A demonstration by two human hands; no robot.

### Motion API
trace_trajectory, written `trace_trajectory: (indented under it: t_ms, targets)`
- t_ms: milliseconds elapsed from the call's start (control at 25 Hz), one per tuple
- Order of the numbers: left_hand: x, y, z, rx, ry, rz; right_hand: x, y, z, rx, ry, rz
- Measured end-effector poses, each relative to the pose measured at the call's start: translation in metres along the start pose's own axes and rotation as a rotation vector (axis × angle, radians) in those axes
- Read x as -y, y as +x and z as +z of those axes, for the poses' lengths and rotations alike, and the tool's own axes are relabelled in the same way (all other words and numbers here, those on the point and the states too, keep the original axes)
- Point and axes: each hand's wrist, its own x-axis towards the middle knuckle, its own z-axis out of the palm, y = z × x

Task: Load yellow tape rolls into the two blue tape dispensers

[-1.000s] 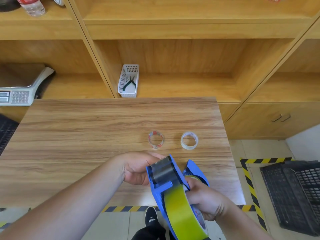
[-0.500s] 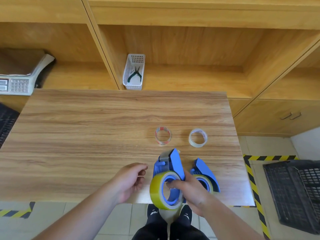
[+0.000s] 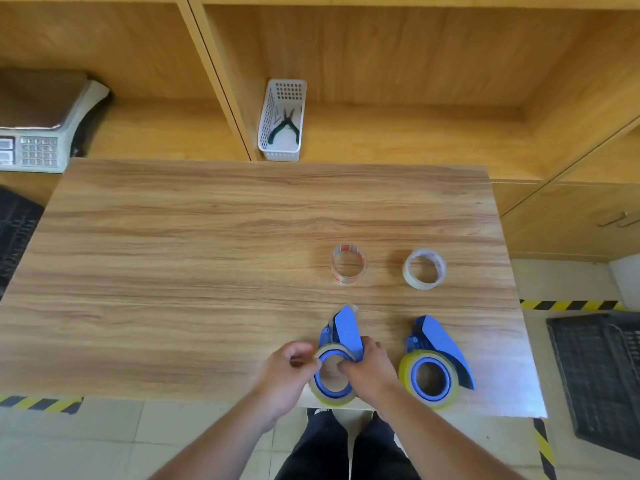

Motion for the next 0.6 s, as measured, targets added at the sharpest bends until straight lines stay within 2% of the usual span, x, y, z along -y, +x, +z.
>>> trace_trajectory:
  t_ms: [200,600]
  targets:
    - [0.012,0.022,0.01,-0.02,-0.014,-0.046,-0.008,0.017,0.006,-0.033,-0.142,-0.025]
    - [0.035,0.041,0.02,-0.026,0.005,-0.083,-0.024,0.029,0.023,-0.1,-0.184,-0.036]
